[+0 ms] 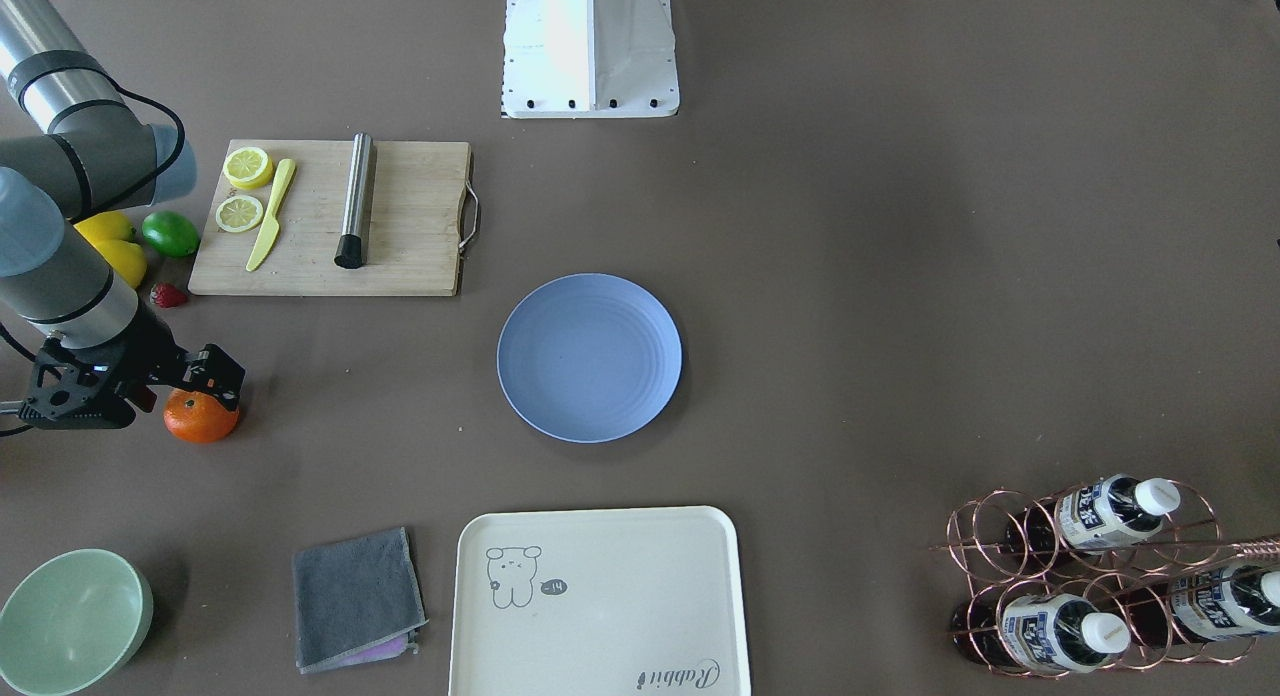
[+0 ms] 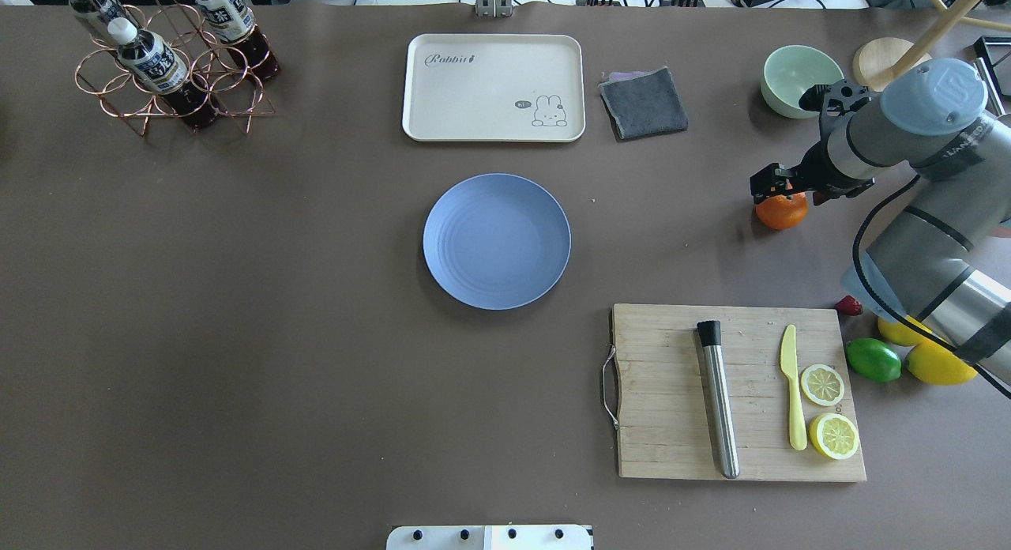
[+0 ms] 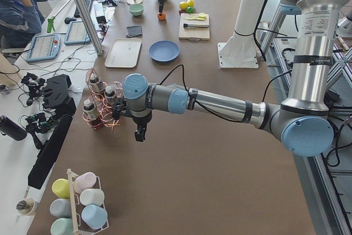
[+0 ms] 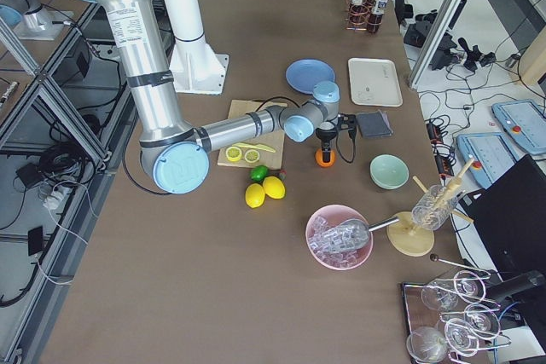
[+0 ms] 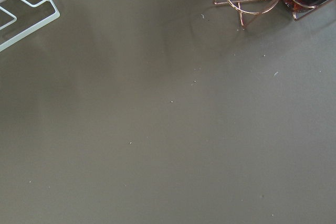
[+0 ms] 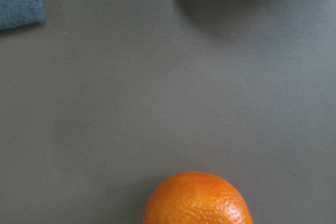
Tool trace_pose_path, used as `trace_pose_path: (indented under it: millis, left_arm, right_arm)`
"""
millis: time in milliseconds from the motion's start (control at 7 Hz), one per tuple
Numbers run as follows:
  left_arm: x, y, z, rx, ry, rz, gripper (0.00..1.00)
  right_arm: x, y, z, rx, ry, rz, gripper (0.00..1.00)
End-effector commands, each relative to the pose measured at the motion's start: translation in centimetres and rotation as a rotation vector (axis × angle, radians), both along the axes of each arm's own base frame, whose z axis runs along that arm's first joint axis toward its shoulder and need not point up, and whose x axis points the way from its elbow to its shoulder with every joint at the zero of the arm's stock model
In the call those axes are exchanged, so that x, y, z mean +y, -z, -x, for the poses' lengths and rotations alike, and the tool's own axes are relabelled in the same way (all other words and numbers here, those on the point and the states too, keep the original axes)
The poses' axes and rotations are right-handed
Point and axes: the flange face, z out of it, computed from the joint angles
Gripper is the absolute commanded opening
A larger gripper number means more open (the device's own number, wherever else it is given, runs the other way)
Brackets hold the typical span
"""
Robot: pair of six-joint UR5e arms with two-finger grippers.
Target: Pick orange to plate
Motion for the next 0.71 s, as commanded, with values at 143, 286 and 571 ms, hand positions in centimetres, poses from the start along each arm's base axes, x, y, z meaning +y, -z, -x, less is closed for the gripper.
trace_pose_path:
  millis: [143,286,571]
  left_arm:
    - [0.02,-0.01,0.00,0.000,0.000,-0.001,0.98]
    - [0.08,-0.08,0.00,0.002,0.000,0.001,0.98]
    - [0.15,-0.08,0.00,0.002,0.000,0.001,0.98]
  right_arm:
    - [0.22,-1.45,1.42,0.026,0.014,0.008,1.00]
    - [0.25,-1.54,1.50,0.028,0.012,0.010,0.98]
    - [0.23,-1.68,1.55,0.044,-0.017,0.012,0.17]
